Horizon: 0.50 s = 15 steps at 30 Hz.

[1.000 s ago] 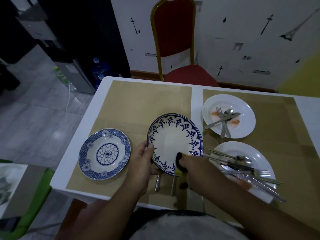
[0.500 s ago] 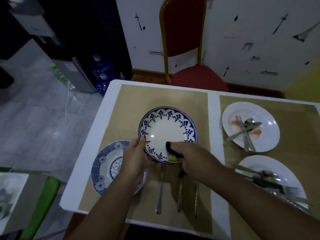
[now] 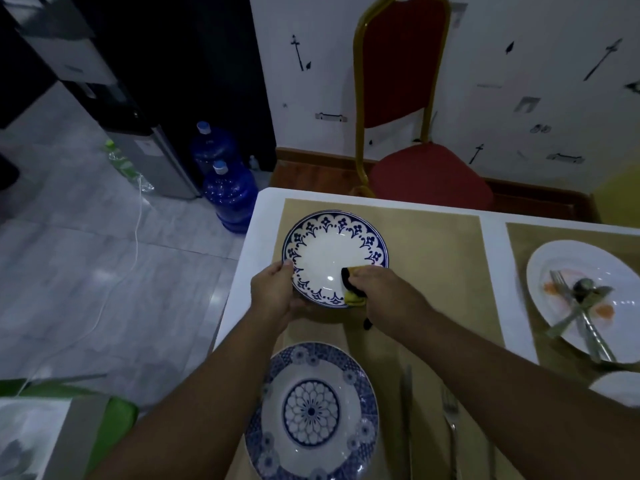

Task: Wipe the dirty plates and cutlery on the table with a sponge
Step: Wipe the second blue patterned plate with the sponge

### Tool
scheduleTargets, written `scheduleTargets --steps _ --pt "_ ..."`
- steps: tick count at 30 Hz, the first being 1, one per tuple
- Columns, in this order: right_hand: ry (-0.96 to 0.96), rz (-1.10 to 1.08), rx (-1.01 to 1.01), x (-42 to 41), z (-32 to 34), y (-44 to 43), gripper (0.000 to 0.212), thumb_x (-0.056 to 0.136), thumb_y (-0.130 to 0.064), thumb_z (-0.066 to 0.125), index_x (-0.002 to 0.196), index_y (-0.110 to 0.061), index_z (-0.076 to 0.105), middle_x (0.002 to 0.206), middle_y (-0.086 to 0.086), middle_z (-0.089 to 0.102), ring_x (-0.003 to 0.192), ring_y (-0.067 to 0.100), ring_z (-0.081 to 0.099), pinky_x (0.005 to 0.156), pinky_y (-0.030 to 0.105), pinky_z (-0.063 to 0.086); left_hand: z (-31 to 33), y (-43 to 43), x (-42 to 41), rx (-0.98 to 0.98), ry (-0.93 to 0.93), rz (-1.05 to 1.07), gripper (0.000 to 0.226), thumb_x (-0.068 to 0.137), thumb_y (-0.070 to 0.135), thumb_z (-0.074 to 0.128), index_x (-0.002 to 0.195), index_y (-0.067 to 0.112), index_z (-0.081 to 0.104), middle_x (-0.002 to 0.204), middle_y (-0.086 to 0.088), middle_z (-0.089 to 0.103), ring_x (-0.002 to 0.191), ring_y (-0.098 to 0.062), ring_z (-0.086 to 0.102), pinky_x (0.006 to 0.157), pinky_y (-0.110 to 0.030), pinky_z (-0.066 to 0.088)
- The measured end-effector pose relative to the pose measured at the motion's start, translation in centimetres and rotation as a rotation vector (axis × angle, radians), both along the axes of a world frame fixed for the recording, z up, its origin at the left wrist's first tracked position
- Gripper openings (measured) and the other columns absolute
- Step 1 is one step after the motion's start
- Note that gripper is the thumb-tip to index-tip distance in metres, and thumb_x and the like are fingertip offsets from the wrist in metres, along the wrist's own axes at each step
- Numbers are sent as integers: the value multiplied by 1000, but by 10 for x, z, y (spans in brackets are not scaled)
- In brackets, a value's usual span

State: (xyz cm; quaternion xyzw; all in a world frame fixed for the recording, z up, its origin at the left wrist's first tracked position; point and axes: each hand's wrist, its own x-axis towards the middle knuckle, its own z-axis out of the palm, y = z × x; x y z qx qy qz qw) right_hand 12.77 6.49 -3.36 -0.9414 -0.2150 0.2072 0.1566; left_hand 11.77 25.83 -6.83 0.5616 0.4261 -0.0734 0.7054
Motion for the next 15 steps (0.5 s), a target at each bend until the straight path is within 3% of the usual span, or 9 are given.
scheduleTargets --steps 6,9,13,15 --pt "5 -21 2 7 -21 10 61 73 0 66 131 -7 50 140 8 44 131 23 34 107 33 31 -20 12 11 -46 41 -10 24 101 25 58 120 13 67 109 -10 73 95 -32 71 74 -55 62" --pt "-16 -8 -6 9 -24 10 58 70 0 70 126 -4 54 134 11 49 125 26 39 103 35 34 -23 11 11 5 7 -57 23 101 25 56 117 15 68 106 -8 74 94 -29 71 75 -50 63" --pt "-47 -29 21 7 -21 11 59 71 2 68 128 -2 52 134 14 48 126 28 38 104 37 32 -24 3 2 392 -143 -276 36 98 31 52 128 14 62 115 -6 70 100 -21 67 71 -29 58" --pt "-78 -41 51 4 -20 10 59 73 3 66 129 -2 51 136 14 48 128 28 37 105 34 30 -25 2 -4 596 -204 -386 47 92 39 49 132 13 56 123 -8 64 112 -25 62 85 -38 58"
